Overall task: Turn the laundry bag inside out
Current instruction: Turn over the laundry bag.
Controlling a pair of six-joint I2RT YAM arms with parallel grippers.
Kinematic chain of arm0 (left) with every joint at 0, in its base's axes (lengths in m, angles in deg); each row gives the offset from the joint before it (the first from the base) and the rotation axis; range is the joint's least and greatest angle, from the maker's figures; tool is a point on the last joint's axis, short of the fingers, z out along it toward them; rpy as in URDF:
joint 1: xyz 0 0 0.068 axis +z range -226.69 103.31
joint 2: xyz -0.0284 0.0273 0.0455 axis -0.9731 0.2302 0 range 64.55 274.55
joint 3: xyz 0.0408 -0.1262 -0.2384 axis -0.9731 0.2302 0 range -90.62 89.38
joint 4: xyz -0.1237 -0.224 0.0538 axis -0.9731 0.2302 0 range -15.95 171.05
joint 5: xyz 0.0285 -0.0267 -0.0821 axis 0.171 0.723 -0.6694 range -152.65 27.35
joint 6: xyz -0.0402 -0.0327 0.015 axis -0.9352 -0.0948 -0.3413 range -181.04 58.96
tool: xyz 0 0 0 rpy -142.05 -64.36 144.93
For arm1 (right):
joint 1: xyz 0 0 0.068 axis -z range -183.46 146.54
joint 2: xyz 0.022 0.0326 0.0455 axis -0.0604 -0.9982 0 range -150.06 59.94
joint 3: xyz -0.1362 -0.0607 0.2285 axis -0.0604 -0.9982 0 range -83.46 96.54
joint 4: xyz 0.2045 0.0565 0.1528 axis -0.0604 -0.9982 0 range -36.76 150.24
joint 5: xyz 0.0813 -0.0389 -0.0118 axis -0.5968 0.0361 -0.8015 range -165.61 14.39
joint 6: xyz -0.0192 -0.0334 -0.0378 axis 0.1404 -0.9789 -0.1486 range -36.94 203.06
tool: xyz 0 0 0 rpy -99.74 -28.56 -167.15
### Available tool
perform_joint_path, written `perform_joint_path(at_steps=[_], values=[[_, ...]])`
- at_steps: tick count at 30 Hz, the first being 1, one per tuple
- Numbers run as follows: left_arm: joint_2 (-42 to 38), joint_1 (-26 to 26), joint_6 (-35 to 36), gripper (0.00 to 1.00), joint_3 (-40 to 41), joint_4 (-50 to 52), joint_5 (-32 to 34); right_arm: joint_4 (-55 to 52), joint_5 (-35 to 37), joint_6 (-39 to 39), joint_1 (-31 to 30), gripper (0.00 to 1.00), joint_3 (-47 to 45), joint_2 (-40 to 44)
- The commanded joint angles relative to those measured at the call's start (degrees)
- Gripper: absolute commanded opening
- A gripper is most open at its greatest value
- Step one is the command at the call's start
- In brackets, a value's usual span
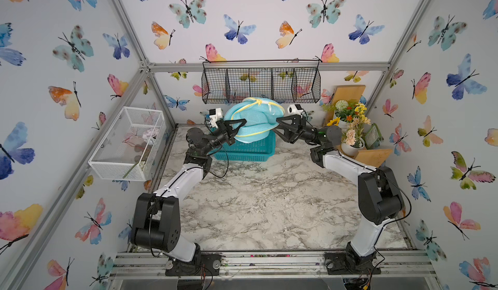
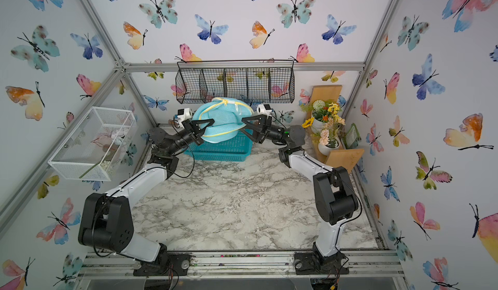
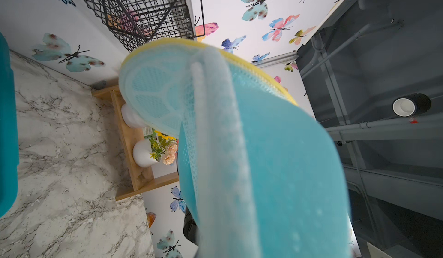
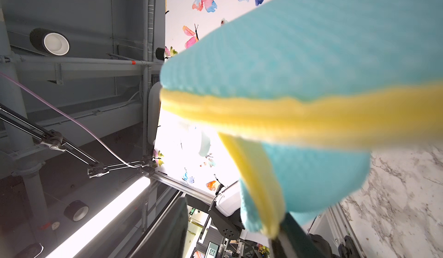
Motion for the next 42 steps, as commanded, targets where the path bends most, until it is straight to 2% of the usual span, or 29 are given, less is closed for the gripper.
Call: perform_joint_path(at_steps=[1,2,4,6,7,9,11,15,25,31,38,42], values=[[0.05,-1.37,1.18,0.0,-0.78,-1.31,-0.28,-11.79,-5.06,-9.44,-0.03,0.54,4.21,0.24],[0.04,-1.45,1.59,0.0,-0.99,-0.84,-0.37,-21.0,-5.84,-15.9,0.14,0.51,5.52,1.41],[-0.35,-1.44,3.48,0.0,-1.75,1.48,-0.61,-56.95,-4.45,-40.6,0.5,0.52,13.18,4.5],[-1.09,-1.37,8.12,0.0,-3.43,8.18,-0.98,-88.81,1.5,-61.61,1.02,0.54,25.09,4.15],[-1.56,-1.37,12.05,0.0,-4.96,13.72,-0.93,-101.06,4.7,-68.32,1.49,0.54,30.77,2.86],[-2.32,-1.46,19.03,0.0,-7.7,23.83,0.16,-117.83,12.5,-77.13,1.66,0.54,40.73,0.9],[-2.29,-1.46,24.76,0.0,-10.67,32.72,1.08,-126.4,18.37,-80.24,1.69,0.54,46.69,-0.13],[-2.41,-1.46,32.78,0.0,-14.51,44.12,4.08,-131.14,23.02,-80.55,1.64,0.52,50.58,0.16],[-2.22,-2.41,38.52,0.0,-16.99,53.27,8.02,-135.55,20.76,-80.24,-2.5,0.46,63.63,-6.52],[-2.25,-3.68,38.79,0.0,-18.09,53.89,7.84,-135.45,23.78,-81.97,-4.42,0.46,62.56,-9.39],[-2.33,-5.06,37.56,0.0,-21.32,53.21,5.17,-133.44,29.06,-84.9,-4.33,0.54,60.27,-12.35],[-3.05,-5.02,36.52,0.0,-22.57,51.91,3.53,-128.88,28.37,-84.87,-3.88,0.61,50.96,-9.64]])
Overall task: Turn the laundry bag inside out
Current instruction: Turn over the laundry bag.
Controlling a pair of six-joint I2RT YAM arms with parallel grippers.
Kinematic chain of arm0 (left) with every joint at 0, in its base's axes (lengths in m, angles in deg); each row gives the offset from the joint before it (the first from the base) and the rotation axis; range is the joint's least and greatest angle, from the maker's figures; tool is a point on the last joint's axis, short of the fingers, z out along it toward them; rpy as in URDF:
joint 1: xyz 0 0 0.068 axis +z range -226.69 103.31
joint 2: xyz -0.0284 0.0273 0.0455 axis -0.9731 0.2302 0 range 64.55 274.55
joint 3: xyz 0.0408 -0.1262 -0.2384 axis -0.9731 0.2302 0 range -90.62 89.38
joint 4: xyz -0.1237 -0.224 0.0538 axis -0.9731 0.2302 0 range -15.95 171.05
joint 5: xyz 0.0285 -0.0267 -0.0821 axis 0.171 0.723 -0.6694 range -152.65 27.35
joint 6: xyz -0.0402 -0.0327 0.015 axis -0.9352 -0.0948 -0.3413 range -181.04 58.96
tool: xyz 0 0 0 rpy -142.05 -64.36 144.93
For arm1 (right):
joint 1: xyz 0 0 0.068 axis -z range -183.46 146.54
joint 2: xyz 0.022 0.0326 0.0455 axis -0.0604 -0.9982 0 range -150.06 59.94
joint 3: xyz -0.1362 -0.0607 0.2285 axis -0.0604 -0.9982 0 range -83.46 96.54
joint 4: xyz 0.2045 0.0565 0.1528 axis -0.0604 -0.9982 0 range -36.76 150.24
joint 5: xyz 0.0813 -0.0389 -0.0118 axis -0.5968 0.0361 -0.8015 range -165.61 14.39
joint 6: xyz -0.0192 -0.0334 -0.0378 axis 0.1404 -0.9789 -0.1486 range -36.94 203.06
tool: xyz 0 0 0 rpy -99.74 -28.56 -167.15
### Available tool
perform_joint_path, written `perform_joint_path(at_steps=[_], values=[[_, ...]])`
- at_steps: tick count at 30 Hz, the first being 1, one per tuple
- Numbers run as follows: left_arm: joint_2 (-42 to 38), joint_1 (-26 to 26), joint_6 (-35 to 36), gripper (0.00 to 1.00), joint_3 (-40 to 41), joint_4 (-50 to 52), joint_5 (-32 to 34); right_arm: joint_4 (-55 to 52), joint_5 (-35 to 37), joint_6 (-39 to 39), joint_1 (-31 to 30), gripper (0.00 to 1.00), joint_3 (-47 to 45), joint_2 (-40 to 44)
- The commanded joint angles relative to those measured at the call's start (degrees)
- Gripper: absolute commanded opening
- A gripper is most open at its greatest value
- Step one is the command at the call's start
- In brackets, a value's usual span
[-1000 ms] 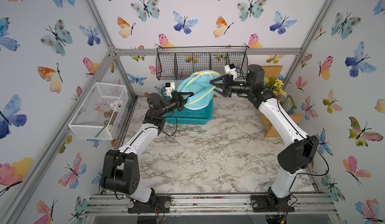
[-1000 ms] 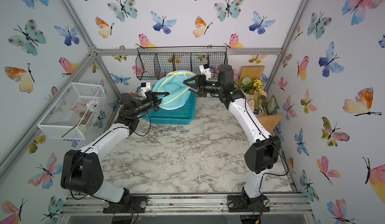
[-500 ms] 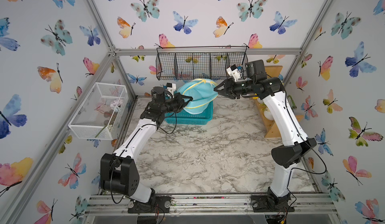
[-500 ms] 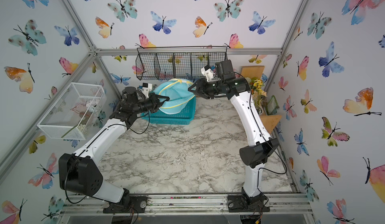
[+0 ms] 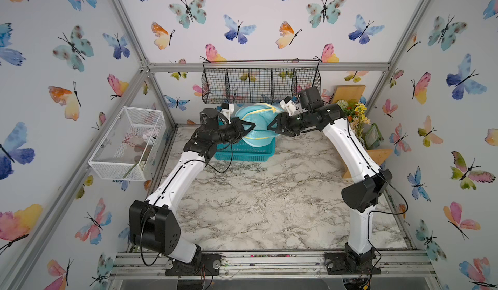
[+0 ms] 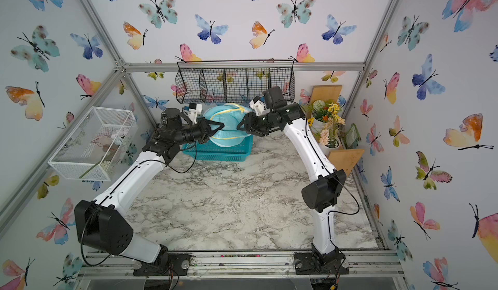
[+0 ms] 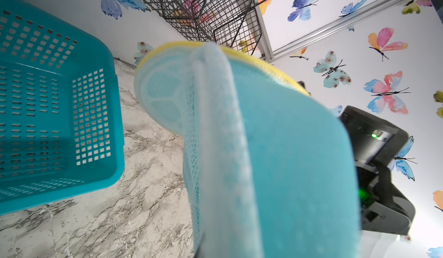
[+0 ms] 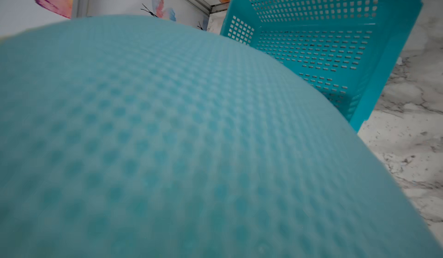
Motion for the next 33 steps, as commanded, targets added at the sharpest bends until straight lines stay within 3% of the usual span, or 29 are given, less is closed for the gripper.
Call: perform_joint_path(at_steps=[1,2,3,5,7,9,14,19,26,33], values=[[-2.42,-0.02,-0.58,0.0,-2.43,-2.57,-3.26,5.37,-0.04,-0.42,0.96,0.63,-9.5,3.2],[-2.4,-0.01,-0.56,0.0,-2.95,-2.61,-3.41,9.21,-3.3,1.35,1.49,0.65,-13.57,4.75],[-2.35,-0.01,-0.64,0.0,-3.51,-2.88,-3.56,18.17,-11.26,6.0,2.3,0.66,-21.23,7.49],[-2.24,-0.01,-1.12,0.0,-4.01,-3.6,-3.85,37.7,-22.3,18.79,2.89,0.67,-33.27,11.49],[-2.07,0.01,-1.84,0.0,-4.02,-4.8,-3.98,66.46,-26.95,37.72,2.72,0.69,-46.02,15.32],[-1.93,-0.01,-2.76,0.0,-3.35,-6.17,-4.09,81.88,-29.57,47.81,2.72,0.69,-49.2,15.27],[-1.82,-0.08,-4.17,0.0,-1.57,-8.29,-4.59,85.15,-31.64,50.51,2.72,0.72,-44.87,13.51],[-2.16,-0.09,-6.03,0.0,0.35,-10.91,-5.2,92.52,-30.97,55.88,2.65,0.73,-46.36,12.3],[-1.68,-0.67,-10.03,0.0,2.97,-16.79,-6.29,93.2,-31.0,56.8,1.3,0.72,-42.7,9.46],[-1.16,-0.73,-11.65,0.0,9.67,-21.29,-8.89,114.19,-30.3,71.03,0.61,0.4,-42.3,7.13]])
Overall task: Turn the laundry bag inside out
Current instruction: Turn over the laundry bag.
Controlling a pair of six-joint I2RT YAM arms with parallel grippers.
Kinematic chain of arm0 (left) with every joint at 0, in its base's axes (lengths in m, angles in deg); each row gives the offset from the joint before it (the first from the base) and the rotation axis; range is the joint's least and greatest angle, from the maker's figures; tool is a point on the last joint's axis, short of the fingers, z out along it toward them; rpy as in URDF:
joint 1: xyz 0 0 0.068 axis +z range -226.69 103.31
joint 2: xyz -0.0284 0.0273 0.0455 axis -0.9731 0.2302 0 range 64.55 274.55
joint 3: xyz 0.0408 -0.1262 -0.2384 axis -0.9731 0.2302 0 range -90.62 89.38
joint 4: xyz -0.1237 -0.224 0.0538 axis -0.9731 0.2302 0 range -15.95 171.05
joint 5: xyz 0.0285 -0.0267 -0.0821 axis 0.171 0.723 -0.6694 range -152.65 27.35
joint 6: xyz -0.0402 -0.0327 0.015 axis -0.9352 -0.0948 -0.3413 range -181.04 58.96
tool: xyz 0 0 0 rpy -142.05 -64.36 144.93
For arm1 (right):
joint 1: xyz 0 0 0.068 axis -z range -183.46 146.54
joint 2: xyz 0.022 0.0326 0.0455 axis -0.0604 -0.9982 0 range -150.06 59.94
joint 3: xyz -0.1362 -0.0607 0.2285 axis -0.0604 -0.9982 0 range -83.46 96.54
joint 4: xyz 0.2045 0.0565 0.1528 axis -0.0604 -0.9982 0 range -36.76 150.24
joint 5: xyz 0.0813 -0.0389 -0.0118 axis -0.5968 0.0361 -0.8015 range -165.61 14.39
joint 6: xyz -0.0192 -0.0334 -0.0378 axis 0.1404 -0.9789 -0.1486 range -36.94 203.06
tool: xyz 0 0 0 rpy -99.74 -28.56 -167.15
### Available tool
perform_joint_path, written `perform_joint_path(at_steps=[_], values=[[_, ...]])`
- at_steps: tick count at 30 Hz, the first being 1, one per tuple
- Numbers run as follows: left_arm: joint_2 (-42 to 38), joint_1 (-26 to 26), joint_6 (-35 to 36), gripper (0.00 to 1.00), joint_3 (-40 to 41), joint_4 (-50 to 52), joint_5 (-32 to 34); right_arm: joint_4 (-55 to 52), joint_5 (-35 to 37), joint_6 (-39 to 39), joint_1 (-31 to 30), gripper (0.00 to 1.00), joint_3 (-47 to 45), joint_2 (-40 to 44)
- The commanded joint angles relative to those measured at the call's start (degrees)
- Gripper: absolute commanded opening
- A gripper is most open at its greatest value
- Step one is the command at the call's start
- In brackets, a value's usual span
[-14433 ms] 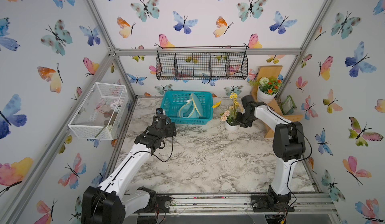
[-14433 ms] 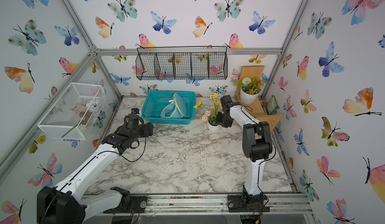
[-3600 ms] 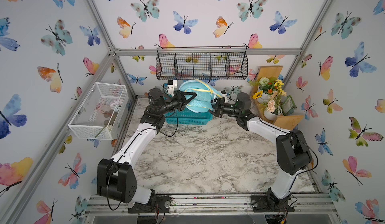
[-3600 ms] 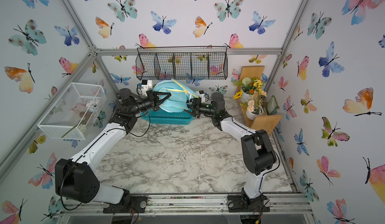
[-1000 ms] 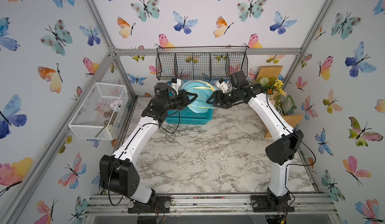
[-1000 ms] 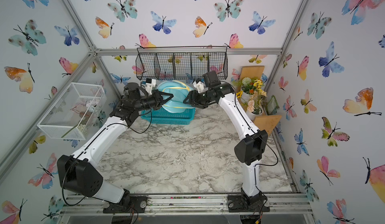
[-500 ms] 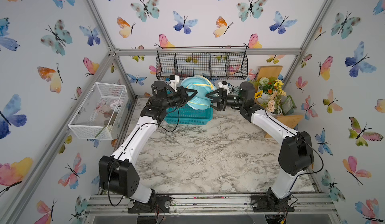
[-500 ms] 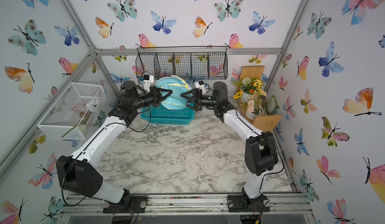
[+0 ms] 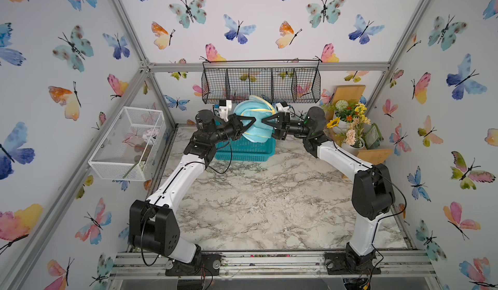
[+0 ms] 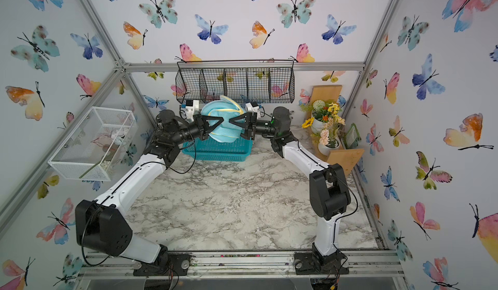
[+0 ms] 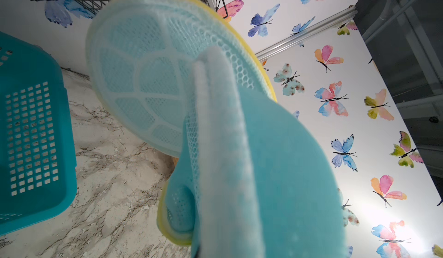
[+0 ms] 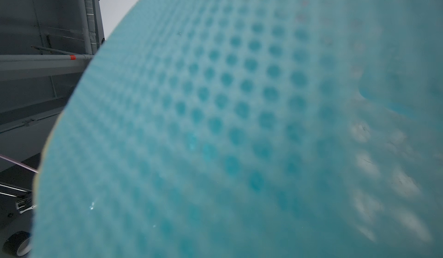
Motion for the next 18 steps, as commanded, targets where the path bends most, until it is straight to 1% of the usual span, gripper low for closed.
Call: perform_joint_path(at_steps=[1,4,7,8,9,10,11,12,13,14,15,16,17,18], values=[[-0.64,-0.89,-0.53,0.0,4.77,-2.57,-5.27,16.34,-0.4,8.1,-0.62,0.36,1.54,0.39],[-0.91,-0.71,1.01,0.0,6.9,-1.22,-5.35,18.4,-0.61,8.75,-0.62,0.2,0.6,1.55],[-0.73,-0.24,4.95,0.0,7.33,3.29,-5.44,18.88,-1.1,8.32,-0.62,0.05,-0.37,3.47],[-0.74,-0.19,6.69,0.0,7.42,5.22,-5.27,18.68,-1.3,8.12,-0.54,0.03,-0.44,3.97],[-0.58,0.07,8.95,0.03,7.27,8.25,-5.04,17.77,-1.38,7.48,-0.34,0.02,-0.76,4.8],[-0.5,0.32,10.79,0.18,7.31,10.86,-4.92,16.26,-1.55,6.47,-0.07,0.02,-0.92,5.5],[-0.65,0.5,11.78,0.33,7.54,12.09,-5.09,11.76,-2.13,3.44,0.16,0.03,-0.62,6.45],[-0.99,0.63,12.75,0.52,7.69,13.54,-4.89,1.14,-2.59,-3.59,0.35,0.03,0.81,7.5],[-1.72,0.76,13.58,0.72,7.54,15.01,-4.39,-15.91,-1.7,-15.68,0.35,0.03,4.31,8.41],[-2.38,0.86,14.22,0.85,7.22,16.17,-3.87,-30.07,0.99,-26.04,0.35,0.03,8.32,8.63],[-3.04,0.86,15.0,0.95,6.33,17.86,-3.21,-44.53,3.19,-35.41,0.35,0.03,13.79,7.46],[-3.45,0.86,15.68,0.99,5.12,19.66,-2.71,-55.63,4.73,-42.27,0.35,0.02,18.94,5.79],[-3.68,0.86,16.88,0.99,3.15,22.19,-2.36,-66.35,7.64,-48.87,0.35,0.03,24.31,3.72],[-3.89,0.86,18.13,0.99,0.96,24.52,-1.93,-73.24,9.79,-52.9,0.35,0.02,27.9,2.18]])
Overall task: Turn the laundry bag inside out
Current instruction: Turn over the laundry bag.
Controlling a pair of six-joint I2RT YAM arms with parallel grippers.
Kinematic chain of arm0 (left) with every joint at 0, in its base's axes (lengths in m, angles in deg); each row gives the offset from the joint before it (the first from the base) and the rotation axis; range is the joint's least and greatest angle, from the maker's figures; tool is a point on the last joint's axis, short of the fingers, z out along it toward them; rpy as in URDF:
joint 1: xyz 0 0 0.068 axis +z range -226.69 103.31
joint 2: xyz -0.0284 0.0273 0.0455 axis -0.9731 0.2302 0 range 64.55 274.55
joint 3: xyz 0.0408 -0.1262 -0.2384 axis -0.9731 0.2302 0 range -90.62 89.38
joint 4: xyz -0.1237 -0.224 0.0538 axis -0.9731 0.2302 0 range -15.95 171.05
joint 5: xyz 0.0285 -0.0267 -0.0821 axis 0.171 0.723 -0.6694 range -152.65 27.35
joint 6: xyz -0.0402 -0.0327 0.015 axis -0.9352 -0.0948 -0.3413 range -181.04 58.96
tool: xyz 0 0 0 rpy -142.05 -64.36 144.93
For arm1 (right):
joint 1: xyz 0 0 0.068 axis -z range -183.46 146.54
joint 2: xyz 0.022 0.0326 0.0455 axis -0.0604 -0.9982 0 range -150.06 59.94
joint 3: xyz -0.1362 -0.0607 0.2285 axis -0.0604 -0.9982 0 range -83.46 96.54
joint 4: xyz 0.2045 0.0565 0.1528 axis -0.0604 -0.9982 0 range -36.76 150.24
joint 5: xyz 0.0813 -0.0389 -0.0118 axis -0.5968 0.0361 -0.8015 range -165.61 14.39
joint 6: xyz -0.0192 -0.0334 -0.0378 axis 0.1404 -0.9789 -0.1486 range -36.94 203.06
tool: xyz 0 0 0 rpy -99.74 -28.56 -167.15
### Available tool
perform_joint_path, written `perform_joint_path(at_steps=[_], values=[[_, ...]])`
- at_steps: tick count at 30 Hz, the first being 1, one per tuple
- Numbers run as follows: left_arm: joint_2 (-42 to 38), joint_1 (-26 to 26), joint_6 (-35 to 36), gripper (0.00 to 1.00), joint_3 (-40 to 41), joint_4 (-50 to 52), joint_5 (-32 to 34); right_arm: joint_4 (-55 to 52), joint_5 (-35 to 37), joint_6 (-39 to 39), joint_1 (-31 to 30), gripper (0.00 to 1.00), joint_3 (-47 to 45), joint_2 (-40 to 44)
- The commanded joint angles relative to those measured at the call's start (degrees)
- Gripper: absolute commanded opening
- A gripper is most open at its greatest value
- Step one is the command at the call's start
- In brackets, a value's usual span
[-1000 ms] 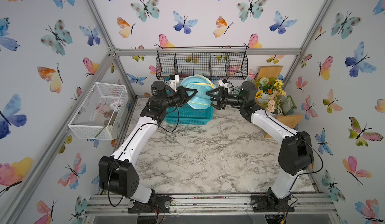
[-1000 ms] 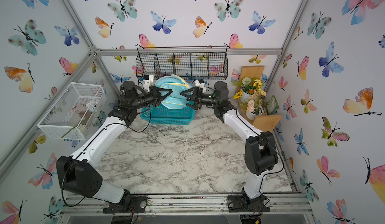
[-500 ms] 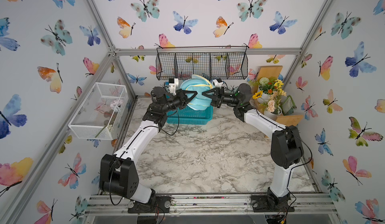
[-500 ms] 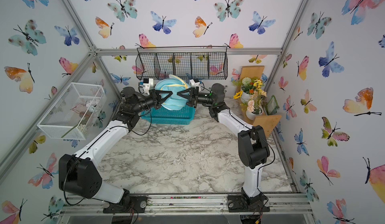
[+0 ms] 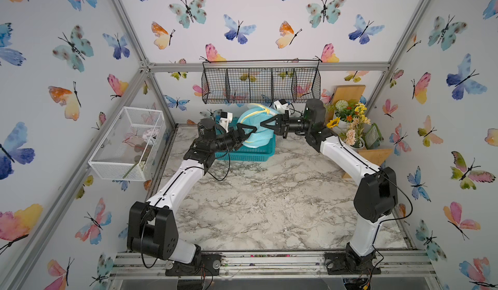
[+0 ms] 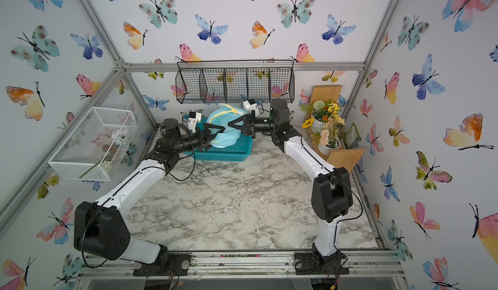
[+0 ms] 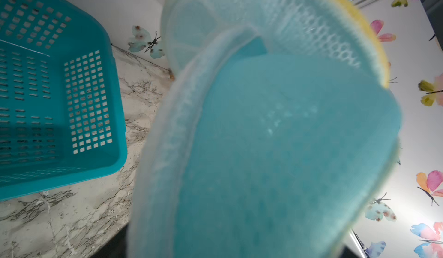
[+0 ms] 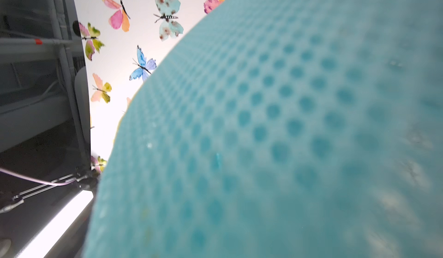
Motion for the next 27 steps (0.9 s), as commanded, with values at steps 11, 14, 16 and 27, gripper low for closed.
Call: perform_joint_path(at_steps=[11,14,16,27], values=[[-3.85,-0.49,13.98,0.99,-17.53,31.59,10.26,-58.68,27.69,-39.18,0.44,0.03,25.02,-4.91],[-2.29,-1.72,13.78,0.95,-18.67,31.61,10.36,-59.68,28.31,-39.64,-0.06,0.02,25.76,-5.37],[-1.09,-3.19,13.53,0.88,-18.55,30.72,11.01,-59.73,28.8,-39.66,-0.59,0.02,25.93,-5.49],[3.28,-8.47,3.83,0.26,-16.51,18.05,6.4,-61.41,30.66,-40.0,-3.55,0.03,28.19,-6.94]])
